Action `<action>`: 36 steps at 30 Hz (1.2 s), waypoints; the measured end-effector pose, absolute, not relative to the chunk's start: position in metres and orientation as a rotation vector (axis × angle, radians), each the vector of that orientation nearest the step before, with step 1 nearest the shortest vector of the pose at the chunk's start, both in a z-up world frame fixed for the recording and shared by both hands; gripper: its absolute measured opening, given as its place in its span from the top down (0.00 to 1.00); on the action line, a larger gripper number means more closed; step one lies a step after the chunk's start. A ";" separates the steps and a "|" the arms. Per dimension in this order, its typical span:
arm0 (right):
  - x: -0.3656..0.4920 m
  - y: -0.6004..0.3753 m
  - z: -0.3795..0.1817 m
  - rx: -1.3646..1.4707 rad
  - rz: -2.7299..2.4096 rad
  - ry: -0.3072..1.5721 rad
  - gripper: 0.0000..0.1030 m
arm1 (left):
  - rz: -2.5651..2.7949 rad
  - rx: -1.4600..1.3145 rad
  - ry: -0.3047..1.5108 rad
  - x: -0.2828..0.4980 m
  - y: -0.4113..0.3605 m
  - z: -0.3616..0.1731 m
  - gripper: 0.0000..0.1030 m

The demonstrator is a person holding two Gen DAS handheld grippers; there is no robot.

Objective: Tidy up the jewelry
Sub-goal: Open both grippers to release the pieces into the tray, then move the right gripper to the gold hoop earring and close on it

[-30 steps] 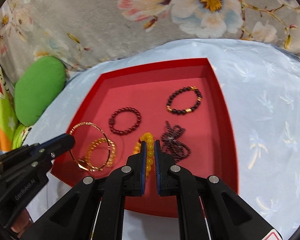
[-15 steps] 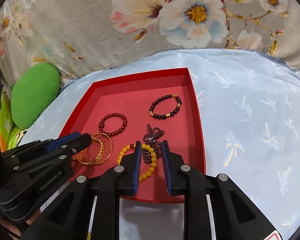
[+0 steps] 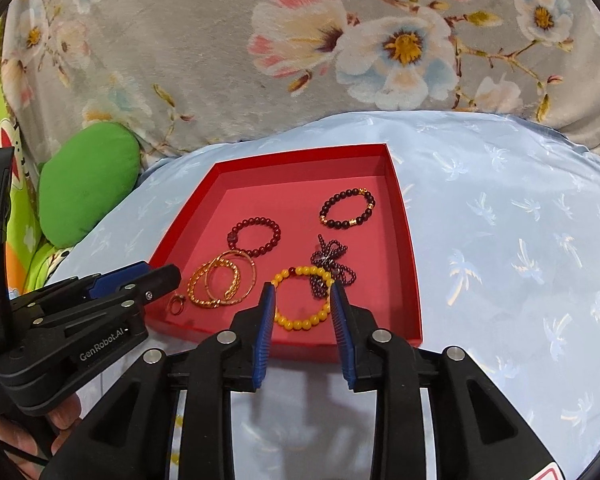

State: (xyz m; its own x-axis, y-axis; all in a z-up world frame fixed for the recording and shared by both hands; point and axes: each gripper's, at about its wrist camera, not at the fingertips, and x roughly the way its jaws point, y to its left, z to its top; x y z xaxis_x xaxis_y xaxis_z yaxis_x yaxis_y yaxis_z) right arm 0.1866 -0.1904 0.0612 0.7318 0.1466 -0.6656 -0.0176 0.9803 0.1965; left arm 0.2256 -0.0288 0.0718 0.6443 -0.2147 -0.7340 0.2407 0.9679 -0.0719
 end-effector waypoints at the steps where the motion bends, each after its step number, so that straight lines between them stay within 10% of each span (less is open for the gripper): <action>1: 0.181 -0.189 0.062 0.176 0.089 0.745 0.72 | -0.263 0.031 0.828 0.221 -0.027 0.073 0.68; 36: 0.063 -0.193 0.000 0.195 0.028 0.875 0.72 | -0.261 -0.038 0.938 0.088 0.011 0.027 0.67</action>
State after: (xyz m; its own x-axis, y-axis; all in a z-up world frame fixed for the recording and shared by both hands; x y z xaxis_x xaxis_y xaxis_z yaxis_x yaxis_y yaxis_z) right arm 0.0635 -0.1934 0.0002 0.6415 0.1040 -0.7601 0.0552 0.9819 0.1810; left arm 0.0875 0.0110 0.0275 0.5625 -0.2383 -0.7917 0.2055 0.9678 -0.1454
